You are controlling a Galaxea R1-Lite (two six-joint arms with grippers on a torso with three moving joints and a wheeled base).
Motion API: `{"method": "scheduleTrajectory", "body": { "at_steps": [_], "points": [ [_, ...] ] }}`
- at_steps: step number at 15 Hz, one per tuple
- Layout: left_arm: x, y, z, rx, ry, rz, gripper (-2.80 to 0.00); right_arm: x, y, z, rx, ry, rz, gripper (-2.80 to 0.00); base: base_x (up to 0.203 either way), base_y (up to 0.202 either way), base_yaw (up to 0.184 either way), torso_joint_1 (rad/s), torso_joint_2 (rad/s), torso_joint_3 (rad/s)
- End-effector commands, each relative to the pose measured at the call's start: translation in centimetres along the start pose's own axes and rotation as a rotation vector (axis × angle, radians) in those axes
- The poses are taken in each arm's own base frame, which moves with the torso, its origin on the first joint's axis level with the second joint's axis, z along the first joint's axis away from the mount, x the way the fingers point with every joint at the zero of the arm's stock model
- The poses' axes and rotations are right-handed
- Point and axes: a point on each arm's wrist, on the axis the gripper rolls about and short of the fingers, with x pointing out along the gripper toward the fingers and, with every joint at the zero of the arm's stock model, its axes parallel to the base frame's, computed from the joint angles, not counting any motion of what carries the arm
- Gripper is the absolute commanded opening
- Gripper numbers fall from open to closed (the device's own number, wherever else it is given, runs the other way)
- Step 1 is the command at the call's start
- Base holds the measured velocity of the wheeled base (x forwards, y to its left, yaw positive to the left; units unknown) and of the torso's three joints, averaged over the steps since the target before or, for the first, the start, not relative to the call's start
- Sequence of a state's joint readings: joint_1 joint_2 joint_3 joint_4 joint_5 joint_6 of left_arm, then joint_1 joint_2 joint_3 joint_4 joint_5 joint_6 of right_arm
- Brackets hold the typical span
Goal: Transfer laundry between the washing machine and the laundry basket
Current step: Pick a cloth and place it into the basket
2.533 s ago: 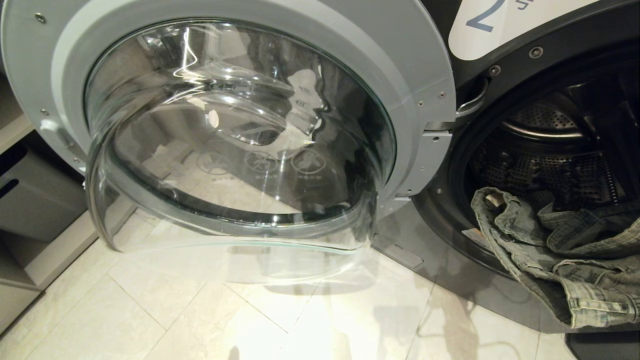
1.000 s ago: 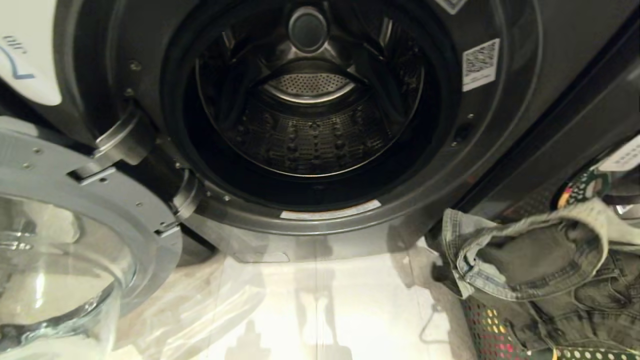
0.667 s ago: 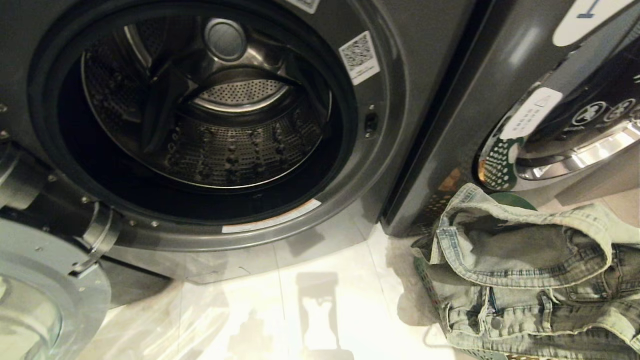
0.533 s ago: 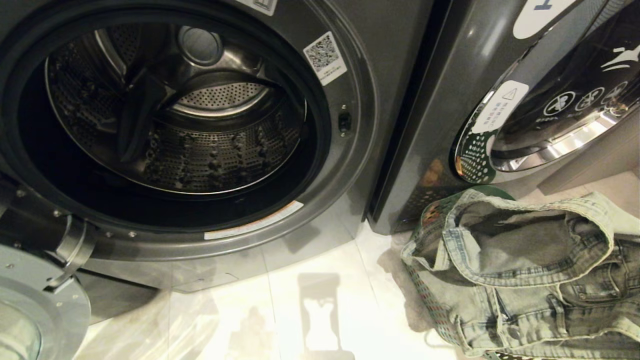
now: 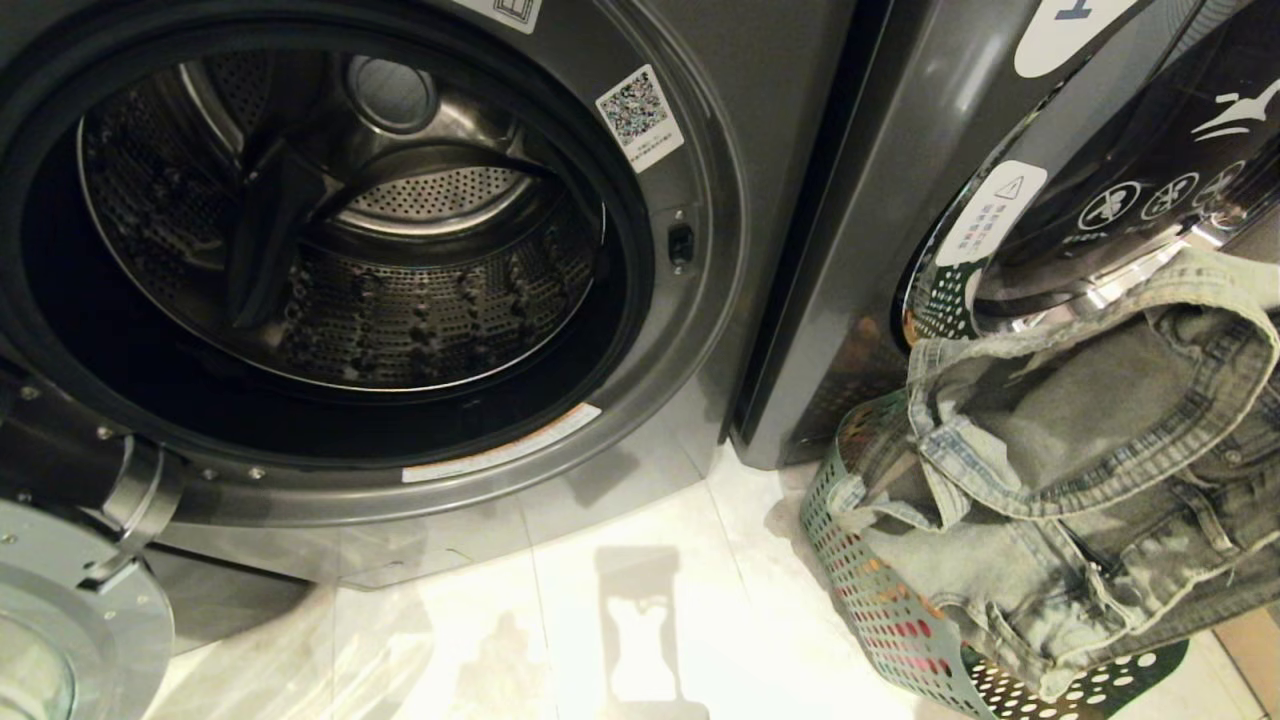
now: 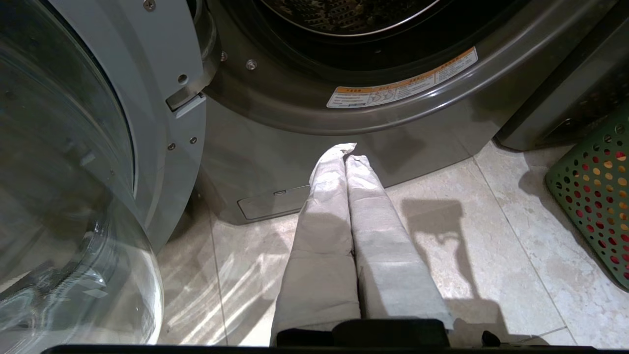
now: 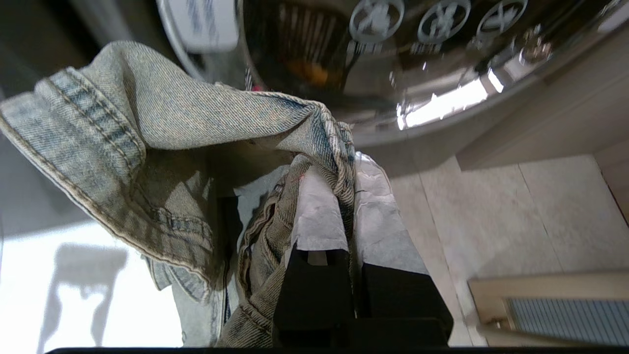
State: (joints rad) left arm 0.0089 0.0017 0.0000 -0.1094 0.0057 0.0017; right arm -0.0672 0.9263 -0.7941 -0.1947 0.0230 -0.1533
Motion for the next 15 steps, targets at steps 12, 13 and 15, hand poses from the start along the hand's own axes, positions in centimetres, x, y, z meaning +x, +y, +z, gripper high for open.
{"method": "scheduleTrajectory", "body": {
  "at_steps": [12,13,15],
  "points": [
    [0.2,0.0,-1.1,0.001,0.04,-0.001,-2.8,1.8,-0.4,2.1,0.03,0.01,-0.028,-2.8,0.0,0.0,0.0,0.0,0.0,0.0],
    [0.2,0.0,-1.1,0.0,0.04,0.001,-2.8,1.8,-0.3,1.2,0.031,0.041,-0.023,-2.8,0.0,0.0,0.0,0.0,0.0,0.0],
    [0.2,0.0,-1.1,0.0,0.04,0.001,-2.8,2.0,0.0,-0.7,0.03,0.107,-0.015,-2.8,0.0,0.0,0.0,0.0,0.0,0.0]
  ]
}}
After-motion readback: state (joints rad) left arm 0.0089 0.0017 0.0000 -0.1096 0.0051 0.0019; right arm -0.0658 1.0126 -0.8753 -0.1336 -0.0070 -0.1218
